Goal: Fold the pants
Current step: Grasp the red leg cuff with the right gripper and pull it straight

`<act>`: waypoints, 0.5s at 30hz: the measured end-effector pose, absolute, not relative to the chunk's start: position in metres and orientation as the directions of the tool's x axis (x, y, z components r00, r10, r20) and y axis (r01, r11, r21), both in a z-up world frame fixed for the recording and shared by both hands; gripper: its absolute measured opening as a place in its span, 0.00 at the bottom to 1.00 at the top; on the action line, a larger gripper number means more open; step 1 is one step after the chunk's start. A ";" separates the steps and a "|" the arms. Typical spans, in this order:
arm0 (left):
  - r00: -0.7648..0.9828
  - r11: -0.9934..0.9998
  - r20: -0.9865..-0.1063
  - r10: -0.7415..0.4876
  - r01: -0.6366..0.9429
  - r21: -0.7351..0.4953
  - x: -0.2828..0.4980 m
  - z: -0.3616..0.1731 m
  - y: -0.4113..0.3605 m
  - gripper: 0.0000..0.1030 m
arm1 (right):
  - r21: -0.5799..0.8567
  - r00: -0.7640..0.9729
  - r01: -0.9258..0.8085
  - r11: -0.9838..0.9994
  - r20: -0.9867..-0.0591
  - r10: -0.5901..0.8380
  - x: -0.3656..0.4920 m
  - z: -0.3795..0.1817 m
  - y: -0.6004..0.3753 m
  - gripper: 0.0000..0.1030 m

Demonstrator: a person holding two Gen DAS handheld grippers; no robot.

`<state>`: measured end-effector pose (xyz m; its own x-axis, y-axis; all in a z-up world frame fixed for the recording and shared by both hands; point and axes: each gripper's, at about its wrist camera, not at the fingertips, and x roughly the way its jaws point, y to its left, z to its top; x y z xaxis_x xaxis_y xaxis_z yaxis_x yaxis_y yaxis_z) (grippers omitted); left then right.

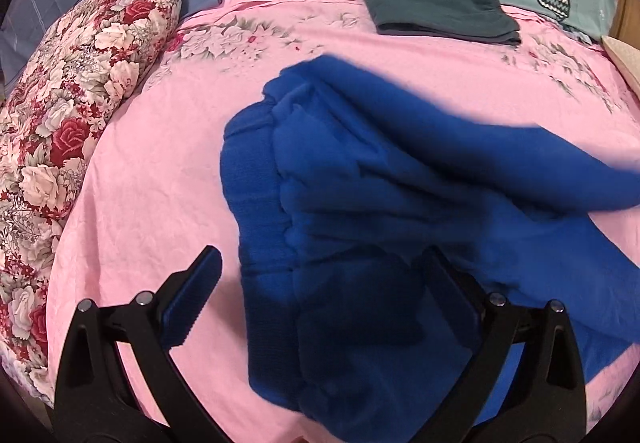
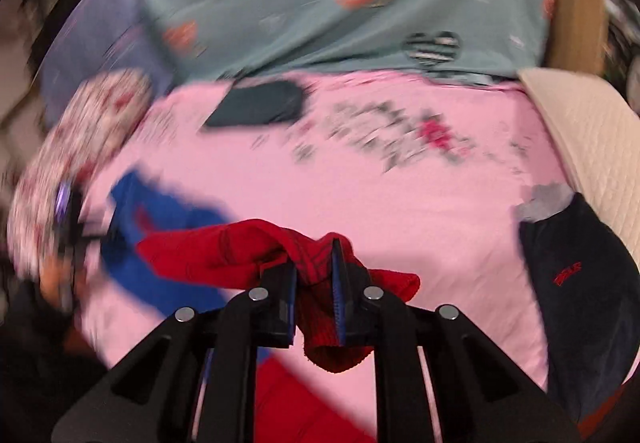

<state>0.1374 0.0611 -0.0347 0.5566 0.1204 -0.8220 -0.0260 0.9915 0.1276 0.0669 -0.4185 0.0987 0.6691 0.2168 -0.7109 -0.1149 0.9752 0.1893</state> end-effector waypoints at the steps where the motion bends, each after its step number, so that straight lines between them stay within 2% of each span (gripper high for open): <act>1: 0.554 0.991 -0.822 0.129 -0.035 0.131 0.142 -0.035 0.062 0.98 | 0.168 0.682 -0.021 0.986 -0.718 0.137 0.108 0.100 -0.443 0.15; 2: 0.545 0.989 -0.825 0.147 -0.055 0.140 0.150 -0.036 0.064 0.98 | 0.136 0.680 0.061 0.989 -0.731 0.058 0.137 0.095 -0.462 0.21; 3: 0.539 0.988 -0.828 0.155 -0.066 0.142 0.155 -0.035 0.066 0.98 | 0.100 0.651 0.170 0.980 -0.759 -0.035 0.171 0.085 -0.481 0.36; 4: 0.534 0.987 -0.830 0.161 -0.077 0.142 0.159 -0.034 0.068 0.98 | 0.044 0.595 0.271 0.962 -0.793 -0.131 0.199 0.067 -0.497 0.40; 6: 0.533 0.987 -0.830 0.164 -0.092 0.135 0.161 -0.027 0.073 0.98 | -0.067 0.515 0.329 0.942 -0.824 -0.238 0.224 0.043 -0.503 0.40; 7: 0.542 0.987 -0.825 0.161 -0.094 0.131 0.160 -0.023 0.075 0.98 | -0.066 0.529 0.308 0.949 -0.817 -0.228 0.222 0.037 -0.497 0.41; 12: 0.515 0.978 -0.833 0.200 -0.061 0.197 0.135 -0.025 0.087 0.98 | -0.053 0.576 0.098 0.994 -0.811 -0.100 0.159 0.029 -0.436 0.64; 15: 0.497 0.979 -0.846 0.194 -0.036 0.203 0.113 -0.034 0.092 0.98 | -0.086 0.579 -0.062 0.994 -0.815 -0.034 0.098 0.026 -0.398 0.66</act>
<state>0.1127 0.0925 -0.0341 0.4970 0.1937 -0.8458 -0.0357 0.9785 0.2031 0.0981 -0.3978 0.0260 0.5786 -0.0343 -0.8149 -0.0617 0.9944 -0.0857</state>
